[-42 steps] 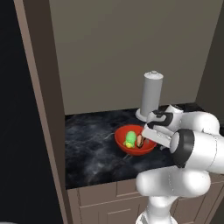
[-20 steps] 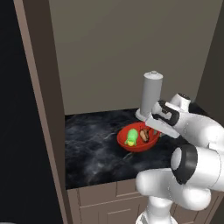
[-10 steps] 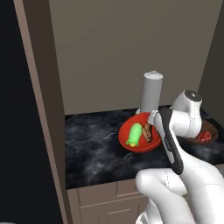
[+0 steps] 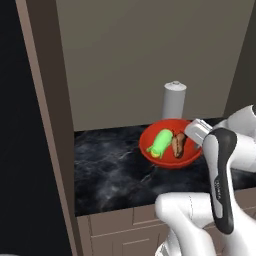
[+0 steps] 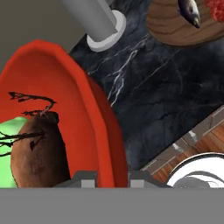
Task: Place the bowl with the corn and potato on the top shelf of the fridge. Place the bowl with the fish and steak on the second highest shelf of the fridge.
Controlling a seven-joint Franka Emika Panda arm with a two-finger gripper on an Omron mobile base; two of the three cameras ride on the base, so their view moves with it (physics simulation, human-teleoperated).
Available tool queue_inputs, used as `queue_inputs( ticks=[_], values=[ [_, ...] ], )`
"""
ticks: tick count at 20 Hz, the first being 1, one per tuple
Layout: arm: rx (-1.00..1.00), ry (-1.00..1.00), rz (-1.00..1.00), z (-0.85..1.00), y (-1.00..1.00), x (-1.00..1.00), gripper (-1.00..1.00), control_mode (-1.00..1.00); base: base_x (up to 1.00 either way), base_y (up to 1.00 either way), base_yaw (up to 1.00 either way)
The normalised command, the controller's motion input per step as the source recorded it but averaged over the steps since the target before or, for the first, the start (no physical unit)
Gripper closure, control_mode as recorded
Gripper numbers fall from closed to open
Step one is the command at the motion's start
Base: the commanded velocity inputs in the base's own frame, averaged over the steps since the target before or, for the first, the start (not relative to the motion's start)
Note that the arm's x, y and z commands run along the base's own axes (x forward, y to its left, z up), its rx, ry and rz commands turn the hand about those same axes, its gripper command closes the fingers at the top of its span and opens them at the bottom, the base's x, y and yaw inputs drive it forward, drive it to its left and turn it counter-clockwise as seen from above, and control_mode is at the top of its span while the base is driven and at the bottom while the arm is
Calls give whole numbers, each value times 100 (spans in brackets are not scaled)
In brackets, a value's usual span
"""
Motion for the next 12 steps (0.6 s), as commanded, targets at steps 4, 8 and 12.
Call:
queue_inputs(
  ticks=[4,8,12],
  values=[
    [5,0,-9,30,-2,-19,100,-100,0,0,0],
    [0,0,0,0,0,0,100,-100,0,0,0],
    [0,0,0,0,0,-11,100,100,-9,0,0]
  ],
)
